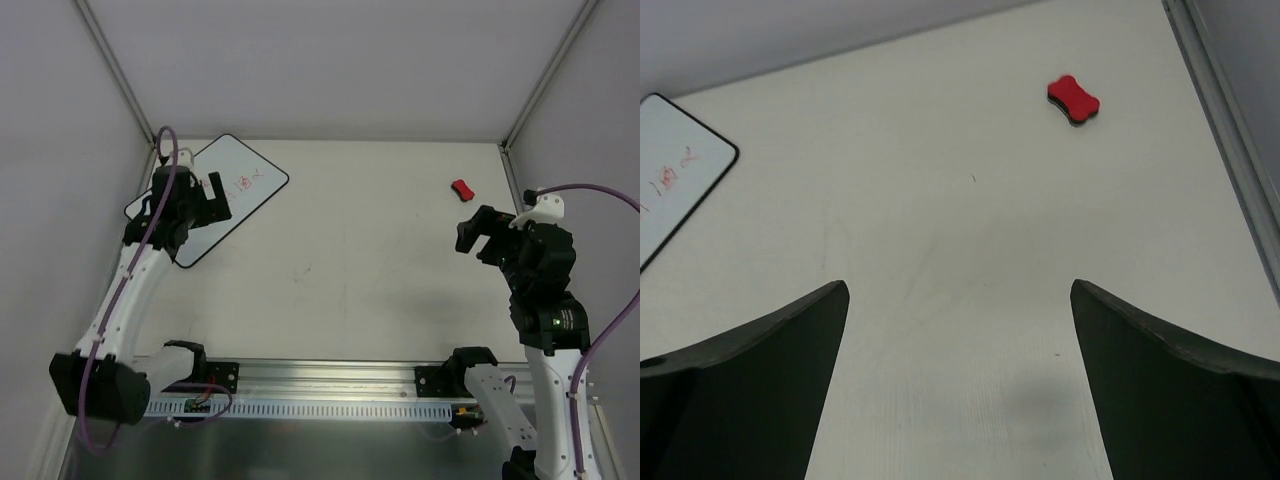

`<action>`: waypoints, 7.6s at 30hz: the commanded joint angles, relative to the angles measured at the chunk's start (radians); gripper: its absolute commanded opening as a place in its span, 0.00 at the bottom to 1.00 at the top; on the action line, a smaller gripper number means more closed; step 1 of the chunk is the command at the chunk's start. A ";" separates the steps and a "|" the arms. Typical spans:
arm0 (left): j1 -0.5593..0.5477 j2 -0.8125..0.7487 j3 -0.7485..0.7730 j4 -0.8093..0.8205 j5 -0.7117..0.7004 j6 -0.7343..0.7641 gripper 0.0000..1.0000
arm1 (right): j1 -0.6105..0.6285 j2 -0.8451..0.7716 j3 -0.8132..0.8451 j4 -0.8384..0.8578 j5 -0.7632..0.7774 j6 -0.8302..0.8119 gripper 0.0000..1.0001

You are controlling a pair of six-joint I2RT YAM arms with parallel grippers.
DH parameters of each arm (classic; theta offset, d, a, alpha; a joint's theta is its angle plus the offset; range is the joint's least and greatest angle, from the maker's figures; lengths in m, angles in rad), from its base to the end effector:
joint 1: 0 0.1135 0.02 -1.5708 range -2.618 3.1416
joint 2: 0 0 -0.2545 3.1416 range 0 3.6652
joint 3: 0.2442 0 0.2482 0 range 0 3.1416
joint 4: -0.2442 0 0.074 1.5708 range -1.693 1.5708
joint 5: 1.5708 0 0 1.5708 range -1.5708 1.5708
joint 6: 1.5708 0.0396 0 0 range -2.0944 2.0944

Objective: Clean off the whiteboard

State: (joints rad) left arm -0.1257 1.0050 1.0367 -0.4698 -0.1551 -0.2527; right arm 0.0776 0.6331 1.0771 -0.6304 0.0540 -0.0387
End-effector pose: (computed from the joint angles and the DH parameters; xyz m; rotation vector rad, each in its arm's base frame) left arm 0.2238 -0.0221 0.3480 -0.2257 1.9916 -0.0866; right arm 0.1179 0.0070 0.4007 -0.0628 1.7558 -0.0191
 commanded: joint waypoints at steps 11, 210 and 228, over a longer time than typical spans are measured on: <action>-0.009 0.776 0.422 0.007 0.170 -0.095 0.91 | 0.007 -0.038 -0.146 -0.015 0.003 0.089 0.99; -0.111 0.534 -0.067 0.008 0.071 -0.332 0.85 | 0.554 1.200 0.383 0.210 -0.024 -0.079 0.00; -0.068 0.777 0.026 0.036 0.134 -0.204 0.72 | 0.745 1.266 0.258 0.320 0.056 0.025 0.00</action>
State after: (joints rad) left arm -0.1951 1.7409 1.0584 -0.4564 -0.0643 -0.4904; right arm 0.8196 1.9163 1.3586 -0.3546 0.0734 -0.0410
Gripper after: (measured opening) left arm 0.723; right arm 0.347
